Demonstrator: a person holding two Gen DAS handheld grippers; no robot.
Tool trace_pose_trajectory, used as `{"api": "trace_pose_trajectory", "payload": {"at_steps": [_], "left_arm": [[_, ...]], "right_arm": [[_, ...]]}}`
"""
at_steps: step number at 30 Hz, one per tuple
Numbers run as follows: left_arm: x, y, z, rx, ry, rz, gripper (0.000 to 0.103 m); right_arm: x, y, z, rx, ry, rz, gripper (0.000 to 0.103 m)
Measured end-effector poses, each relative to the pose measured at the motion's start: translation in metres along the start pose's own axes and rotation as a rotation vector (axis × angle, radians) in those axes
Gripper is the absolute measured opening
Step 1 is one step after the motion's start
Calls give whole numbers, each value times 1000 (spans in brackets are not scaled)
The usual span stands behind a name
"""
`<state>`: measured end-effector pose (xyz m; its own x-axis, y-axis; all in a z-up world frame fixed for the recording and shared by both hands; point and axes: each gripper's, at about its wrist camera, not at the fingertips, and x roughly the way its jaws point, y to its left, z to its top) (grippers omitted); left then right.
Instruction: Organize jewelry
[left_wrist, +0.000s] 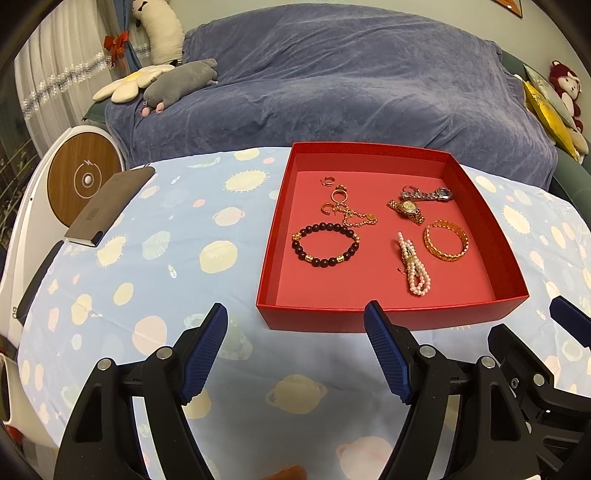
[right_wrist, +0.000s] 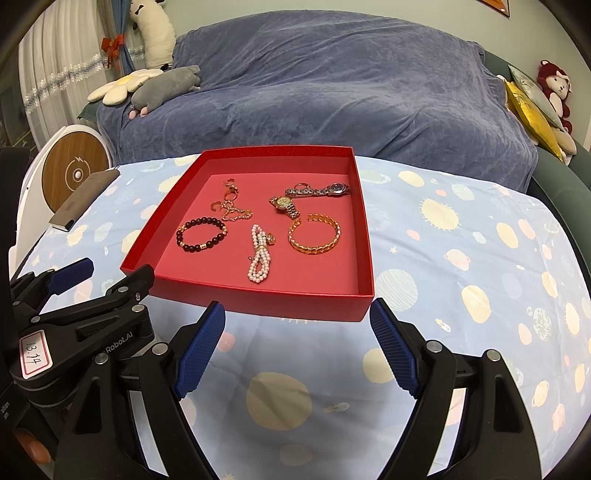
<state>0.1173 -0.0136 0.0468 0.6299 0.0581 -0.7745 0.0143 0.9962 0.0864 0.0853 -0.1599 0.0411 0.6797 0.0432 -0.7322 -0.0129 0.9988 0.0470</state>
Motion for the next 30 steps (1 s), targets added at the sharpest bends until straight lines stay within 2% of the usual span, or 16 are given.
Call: {"api": "trace_pose_trajectory", "payload": {"at_steps": [30], "left_arm": [[-7, 6, -2, -14, -34, 0, 73]], "right_arm": [[-4, 4, 0, -4, -6, 3, 78]]}}
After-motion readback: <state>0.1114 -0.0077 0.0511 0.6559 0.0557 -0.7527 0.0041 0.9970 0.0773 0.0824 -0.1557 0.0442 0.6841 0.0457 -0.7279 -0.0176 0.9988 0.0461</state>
